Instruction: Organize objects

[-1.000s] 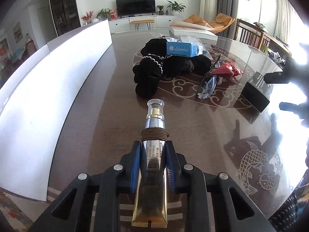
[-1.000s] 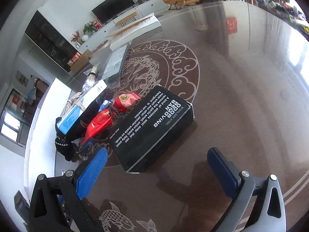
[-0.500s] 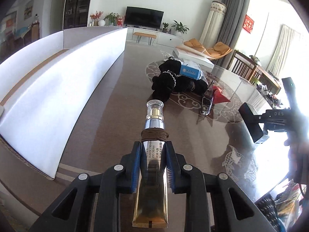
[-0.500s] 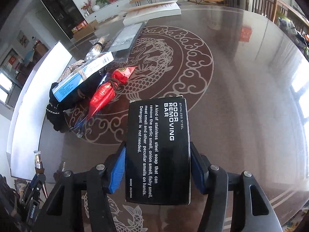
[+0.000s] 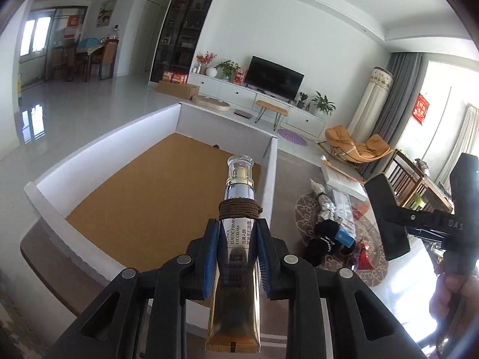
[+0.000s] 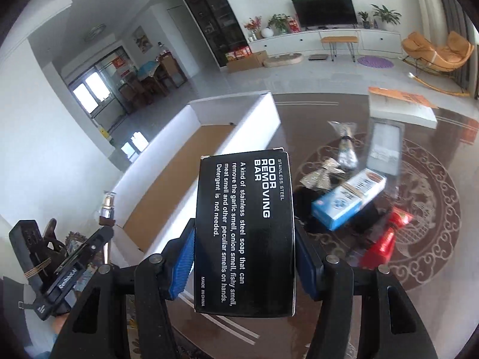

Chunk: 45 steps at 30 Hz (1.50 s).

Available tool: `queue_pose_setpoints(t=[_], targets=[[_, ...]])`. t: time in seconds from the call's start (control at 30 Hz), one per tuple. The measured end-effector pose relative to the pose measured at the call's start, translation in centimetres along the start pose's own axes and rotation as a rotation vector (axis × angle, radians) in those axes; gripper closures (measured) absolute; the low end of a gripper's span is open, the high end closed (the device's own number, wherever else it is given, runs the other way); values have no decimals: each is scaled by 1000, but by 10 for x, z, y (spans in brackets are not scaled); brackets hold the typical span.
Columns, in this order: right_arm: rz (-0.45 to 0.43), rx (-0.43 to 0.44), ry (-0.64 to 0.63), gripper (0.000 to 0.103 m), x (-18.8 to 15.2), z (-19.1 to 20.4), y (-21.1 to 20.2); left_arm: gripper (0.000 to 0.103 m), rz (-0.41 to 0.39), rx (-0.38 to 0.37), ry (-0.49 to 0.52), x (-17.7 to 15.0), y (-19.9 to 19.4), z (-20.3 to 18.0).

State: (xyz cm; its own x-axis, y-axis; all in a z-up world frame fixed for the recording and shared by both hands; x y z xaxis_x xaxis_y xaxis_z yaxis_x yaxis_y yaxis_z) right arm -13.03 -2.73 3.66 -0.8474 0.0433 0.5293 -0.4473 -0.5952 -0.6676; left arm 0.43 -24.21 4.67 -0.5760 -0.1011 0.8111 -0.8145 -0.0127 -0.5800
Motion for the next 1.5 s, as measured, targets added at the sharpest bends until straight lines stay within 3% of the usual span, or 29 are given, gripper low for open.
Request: queue_pose_setpoints(t=[0.17, 0.33, 0.4, 0.43, 0.5, 0.57, 0.63, 0.73, 0.8, 0.83, 0.87, 0.93, 1.03, 1.2, 1.27, 1.5], targets=[[56, 81, -147, 43, -10, 98, 72, 79, 117, 110, 5, 0, 34, 56], [206, 39, -162, 40, -34, 114, 154, 77, 213, 168, 46, -13, 66, 68], [223, 20, -135, 33, -38, 105, 166, 67, 244, 195, 45, -19, 72, 73], [205, 25, -122, 31, -37, 100, 163, 48, 251, 211, 42, -20, 74, 73], [152, 30, -122, 23, -33, 88, 145, 31, 213, 223, 34, -20, 68, 71], [77, -4, -150, 10, -29, 69, 120, 31, 174, 207, 41, -16, 60, 59], [-1, -61, -178, 4, -31, 38, 90, 31, 144, 167, 61, -11, 53, 37], [-89, -204, -173, 2, -40, -37, 44, 30, 105, 43, 110, -6, 40, -21], [-125, -314, -118, 2, -54, -102, 15, 22, 99, -48, 172, -12, 32, -69], [-135, -369, -76, 2, -61, -136, 2, 11, 101, -82, 207, -19, 30, -93], [-140, -422, -32, 2, -70, -168, -10, 3, 106, -112, 239, -29, 29, -117], [-121, -524, 49, 2, -83, -227, -26, 1, 142, -159, 290, -52, 41, -158], [-100, -597, 154, 2, -97, -293, -44, 1, 277, -157, 356, -91, 83, -196], [-103, -628, 181, 0, -104, -317, -45, 2, 377, -89, 390, -112, 142, -208], [-121, -628, 175, 0, -101, -317, -41, 1, 362, -58, 398, -104, 155, -211], [-129, -633, 177, 0, -98, -303, -40, 0, 334, -72, 399, -74, 202, -222]])
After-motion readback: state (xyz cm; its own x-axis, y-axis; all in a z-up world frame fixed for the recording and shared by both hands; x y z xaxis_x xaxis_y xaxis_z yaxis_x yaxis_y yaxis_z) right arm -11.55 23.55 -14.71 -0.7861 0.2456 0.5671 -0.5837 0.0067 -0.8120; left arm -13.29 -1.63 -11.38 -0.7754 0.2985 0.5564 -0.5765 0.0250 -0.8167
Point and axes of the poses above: each gripper's, at about its wrist camera, not at the fingertips, and y roughly the way its jaws point, z to its left, x to its top, the point moved 6 cm from there along y, roughly the way its jaws point, and after that the axes turned 15 degrees about y, right-handed, at the moved point
